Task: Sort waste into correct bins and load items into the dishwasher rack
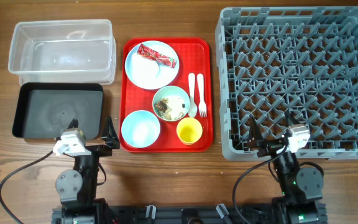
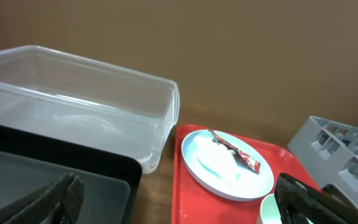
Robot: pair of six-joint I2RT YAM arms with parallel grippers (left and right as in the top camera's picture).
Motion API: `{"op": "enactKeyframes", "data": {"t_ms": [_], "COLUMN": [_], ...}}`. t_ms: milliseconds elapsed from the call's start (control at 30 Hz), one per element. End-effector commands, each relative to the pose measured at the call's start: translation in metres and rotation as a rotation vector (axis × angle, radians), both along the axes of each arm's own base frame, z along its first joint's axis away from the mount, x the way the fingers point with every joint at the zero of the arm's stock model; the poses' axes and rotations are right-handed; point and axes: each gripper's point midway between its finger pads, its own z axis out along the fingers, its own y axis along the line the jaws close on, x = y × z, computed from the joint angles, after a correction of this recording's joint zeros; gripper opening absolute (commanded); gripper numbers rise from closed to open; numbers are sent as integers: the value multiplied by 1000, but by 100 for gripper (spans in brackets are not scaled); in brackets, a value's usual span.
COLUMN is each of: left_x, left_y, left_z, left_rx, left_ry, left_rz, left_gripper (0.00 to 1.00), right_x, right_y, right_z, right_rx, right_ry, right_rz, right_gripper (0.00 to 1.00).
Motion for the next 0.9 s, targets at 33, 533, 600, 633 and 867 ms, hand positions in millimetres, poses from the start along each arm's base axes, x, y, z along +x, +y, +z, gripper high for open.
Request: {"op": "enactKeyframes", "data": {"t_ms": [33, 533, 600, 633, 867], "left_x": [-3, 80, 105, 116, 189], "left_y": [-2, -21, -35, -42, -101], "left_z": [39, 148, 166, 172, 171], "left_rx": [-6, 87, 87, 88, 141], "left_ry": [-57, 217, 288, 326, 676], "left_rz": [-13, -123, -167, -188, -287], "left_gripper": [100, 100, 100, 100, 100], "right_x": [-6, 37, 48, 53, 80], "right_y": [2, 11, 12, 13, 16], "right_z": [43, 120, 124, 125, 119], "right_rx": [9, -108, -112, -115, -128], "right_ry": [-69, 144, 196, 223, 380], "right_rz": [17, 46, 48, 50, 57], "right_gripper": [100, 100, 100, 100, 100]}}
